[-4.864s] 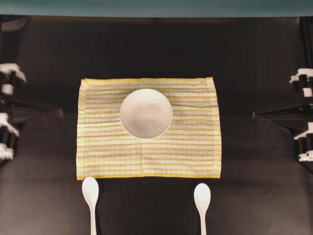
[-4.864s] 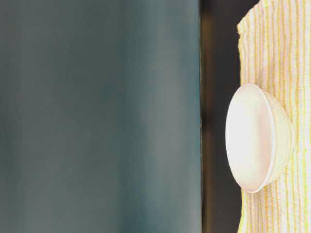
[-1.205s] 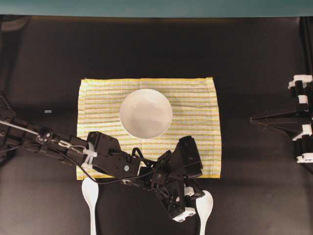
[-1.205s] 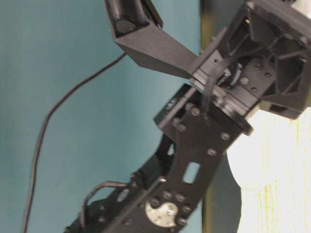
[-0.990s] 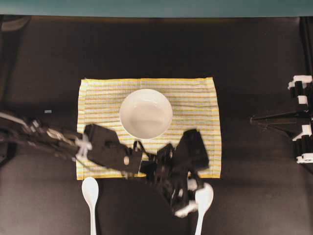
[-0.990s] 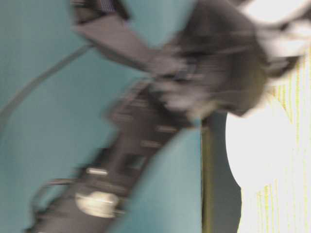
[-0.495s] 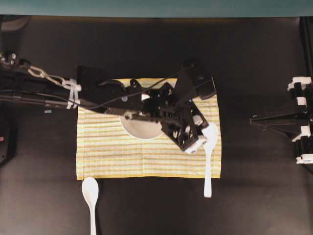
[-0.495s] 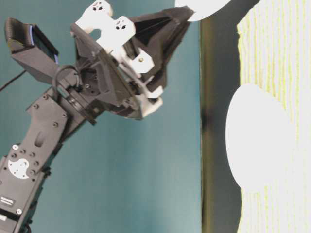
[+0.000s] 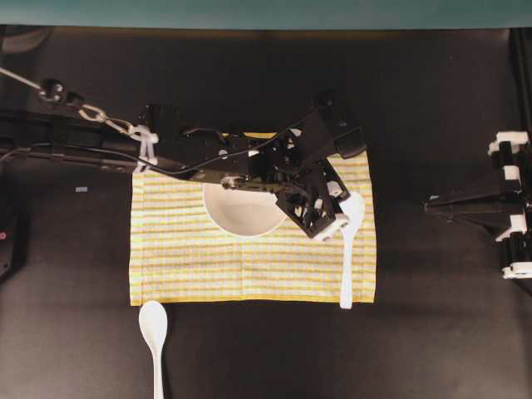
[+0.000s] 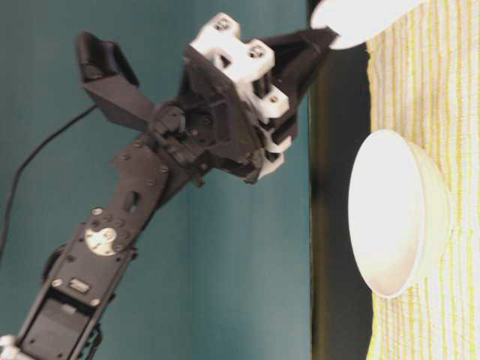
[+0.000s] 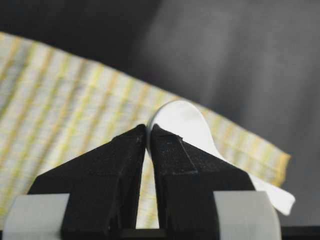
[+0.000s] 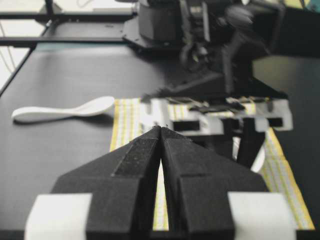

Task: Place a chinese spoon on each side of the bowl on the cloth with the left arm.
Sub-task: 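Lift the spoon and carry it onto the cloth right of the bowl, then lower the spoon onto the cloth and open the left gripper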

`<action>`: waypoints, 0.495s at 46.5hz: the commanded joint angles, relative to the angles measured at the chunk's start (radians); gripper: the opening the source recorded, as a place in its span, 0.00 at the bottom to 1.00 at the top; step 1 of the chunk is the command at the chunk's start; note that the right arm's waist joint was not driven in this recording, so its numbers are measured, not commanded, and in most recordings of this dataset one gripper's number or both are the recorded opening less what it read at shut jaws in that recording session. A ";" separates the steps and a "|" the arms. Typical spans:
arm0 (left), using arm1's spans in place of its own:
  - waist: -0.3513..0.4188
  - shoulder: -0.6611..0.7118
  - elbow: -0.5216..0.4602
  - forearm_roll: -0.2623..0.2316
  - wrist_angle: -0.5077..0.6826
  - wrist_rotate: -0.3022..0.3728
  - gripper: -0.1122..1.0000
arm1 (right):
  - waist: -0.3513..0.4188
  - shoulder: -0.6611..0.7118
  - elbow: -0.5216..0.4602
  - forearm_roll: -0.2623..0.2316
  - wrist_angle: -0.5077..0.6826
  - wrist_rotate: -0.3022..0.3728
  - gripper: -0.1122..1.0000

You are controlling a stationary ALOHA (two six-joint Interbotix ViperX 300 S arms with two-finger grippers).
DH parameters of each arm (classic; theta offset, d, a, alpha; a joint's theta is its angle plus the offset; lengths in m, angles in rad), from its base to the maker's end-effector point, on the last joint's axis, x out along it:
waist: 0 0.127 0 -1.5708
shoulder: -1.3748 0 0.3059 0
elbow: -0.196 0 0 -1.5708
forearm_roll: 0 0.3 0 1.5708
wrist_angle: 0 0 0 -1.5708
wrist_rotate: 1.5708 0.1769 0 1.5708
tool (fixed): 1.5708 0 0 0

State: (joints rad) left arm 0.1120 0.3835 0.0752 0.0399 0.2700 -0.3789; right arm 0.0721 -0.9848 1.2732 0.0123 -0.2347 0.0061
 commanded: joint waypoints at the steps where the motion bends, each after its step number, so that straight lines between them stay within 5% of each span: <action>1: 0.026 -0.002 -0.005 0.006 -0.012 0.008 0.15 | 0.000 0.008 -0.003 0.002 -0.009 0.000 0.11; 23: 0.029 0.064 0.005 0.006 -0.028 0.020 0.15 | 0.000 0.006 0.000 0.002 -0.012 -0.002 0.11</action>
State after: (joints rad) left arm 0.1595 0.4433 0.0828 0.0414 0.2546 -0.3574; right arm 0.0721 -0.9848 1.2778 0.0123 -0.2362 0.0061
